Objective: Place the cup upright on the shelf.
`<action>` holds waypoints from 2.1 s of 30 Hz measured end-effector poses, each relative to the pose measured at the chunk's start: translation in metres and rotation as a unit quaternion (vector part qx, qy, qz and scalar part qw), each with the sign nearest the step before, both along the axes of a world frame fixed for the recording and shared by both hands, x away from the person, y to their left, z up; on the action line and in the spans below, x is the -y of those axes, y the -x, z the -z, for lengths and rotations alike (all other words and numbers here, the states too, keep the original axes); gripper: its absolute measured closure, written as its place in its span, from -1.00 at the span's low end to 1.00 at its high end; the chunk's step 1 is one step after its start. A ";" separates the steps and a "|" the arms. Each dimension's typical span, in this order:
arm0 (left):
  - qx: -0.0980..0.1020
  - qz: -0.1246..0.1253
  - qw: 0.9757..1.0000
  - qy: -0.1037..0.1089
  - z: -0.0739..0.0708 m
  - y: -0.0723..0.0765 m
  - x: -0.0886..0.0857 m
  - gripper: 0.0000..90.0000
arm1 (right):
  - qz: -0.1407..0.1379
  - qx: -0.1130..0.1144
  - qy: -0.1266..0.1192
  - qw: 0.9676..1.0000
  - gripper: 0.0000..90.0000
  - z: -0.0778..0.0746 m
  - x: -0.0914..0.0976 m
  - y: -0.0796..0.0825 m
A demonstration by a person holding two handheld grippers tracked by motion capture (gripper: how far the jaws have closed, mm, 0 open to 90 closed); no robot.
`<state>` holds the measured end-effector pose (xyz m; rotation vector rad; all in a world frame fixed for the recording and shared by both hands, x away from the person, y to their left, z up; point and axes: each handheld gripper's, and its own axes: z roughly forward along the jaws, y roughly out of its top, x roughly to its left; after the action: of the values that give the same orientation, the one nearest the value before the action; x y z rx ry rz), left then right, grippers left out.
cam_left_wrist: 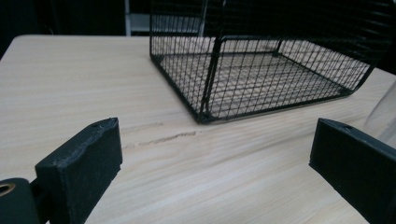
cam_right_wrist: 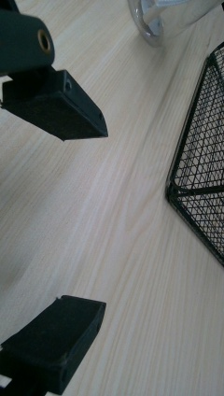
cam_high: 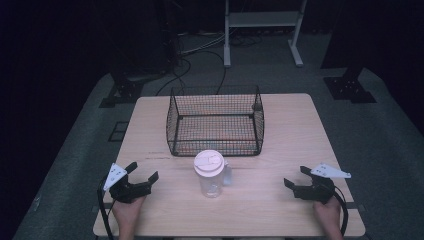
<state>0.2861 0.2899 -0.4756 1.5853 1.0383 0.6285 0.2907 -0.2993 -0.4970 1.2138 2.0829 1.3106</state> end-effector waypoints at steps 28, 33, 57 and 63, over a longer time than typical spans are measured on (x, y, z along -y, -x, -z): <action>0.026 0.062 0.998 -0.005 -0.011 0.008 0.025 -1.00 | -0.003 -0.001 0.004 1.000 -0.71 0.000 -0.001 0.001; 0.029 0.069 0.997 -0.013 -0.014 0.008 0.028 -1.00 | -0.003 -0.001 0.004 1.000 -0.71 0.000 -0.001 0.001; 0.033 0.161 0.985 -0.044 -0.050 0.007 0.051 -1.00 | 0.000 0.000 -0.007 1.000 -0.71 0.000 0.001 0.001; 0.030 0.186 0.980 -0.058 -0.059 0.007 0.058 -1.00 | 0.000 0.000 -0.009 1.000 -0.71 0.000 0.002 0.001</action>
<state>0.2791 0.2319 -0.4166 1.7933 0.6429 0.4820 0.2901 -0.3008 -0.4969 1.2208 2.0755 1.3311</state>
